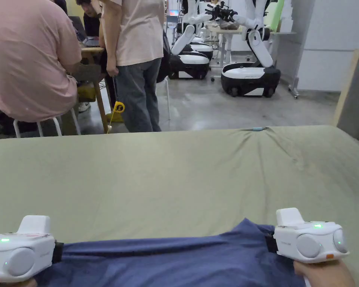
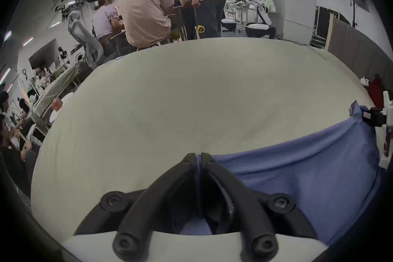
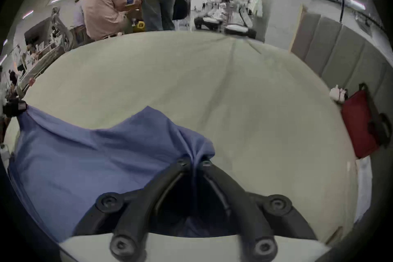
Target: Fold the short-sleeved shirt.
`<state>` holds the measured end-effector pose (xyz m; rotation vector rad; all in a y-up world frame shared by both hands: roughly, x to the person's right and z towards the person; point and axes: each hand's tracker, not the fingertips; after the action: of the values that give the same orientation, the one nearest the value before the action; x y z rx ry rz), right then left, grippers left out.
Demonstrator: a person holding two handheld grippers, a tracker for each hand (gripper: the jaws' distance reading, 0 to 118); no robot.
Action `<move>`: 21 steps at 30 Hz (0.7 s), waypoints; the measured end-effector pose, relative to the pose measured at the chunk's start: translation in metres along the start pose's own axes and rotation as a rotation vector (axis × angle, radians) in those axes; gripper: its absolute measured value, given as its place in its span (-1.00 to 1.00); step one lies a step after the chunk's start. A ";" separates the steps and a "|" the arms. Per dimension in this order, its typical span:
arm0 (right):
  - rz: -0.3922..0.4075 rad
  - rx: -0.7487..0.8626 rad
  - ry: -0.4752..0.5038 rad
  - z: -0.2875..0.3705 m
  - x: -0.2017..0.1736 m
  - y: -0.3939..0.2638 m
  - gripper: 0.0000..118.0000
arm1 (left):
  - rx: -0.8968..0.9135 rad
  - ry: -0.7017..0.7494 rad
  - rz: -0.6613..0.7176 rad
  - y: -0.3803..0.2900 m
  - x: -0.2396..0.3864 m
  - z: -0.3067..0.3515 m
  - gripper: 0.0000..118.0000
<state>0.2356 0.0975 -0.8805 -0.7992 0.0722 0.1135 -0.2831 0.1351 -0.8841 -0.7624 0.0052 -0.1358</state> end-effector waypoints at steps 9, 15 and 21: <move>0.000 0.207 -0.011 0.174 -0.031 -0.031 -0.93 | 0.131 -0.036 0.035 -0.037 -0.030 0.129 -0.97; 0.023 0.128 -0.009 0.224 -0.054 -0.127 -0.93 | 0.109 -0.087 0.075 -0.127 -0.043 0.191 -0.97; -0.052 0.051 -0.009 0.223 -0.066 -0.195 -0.72 | 0.021 -0.096 0.126 -0.204 -0.041 0.195 -0.79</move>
<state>0.2006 0.1177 -0.5797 -0.7495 0.0459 0.0655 -0.3380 0.1282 -0.6042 -0.7445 -0.0393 0.0202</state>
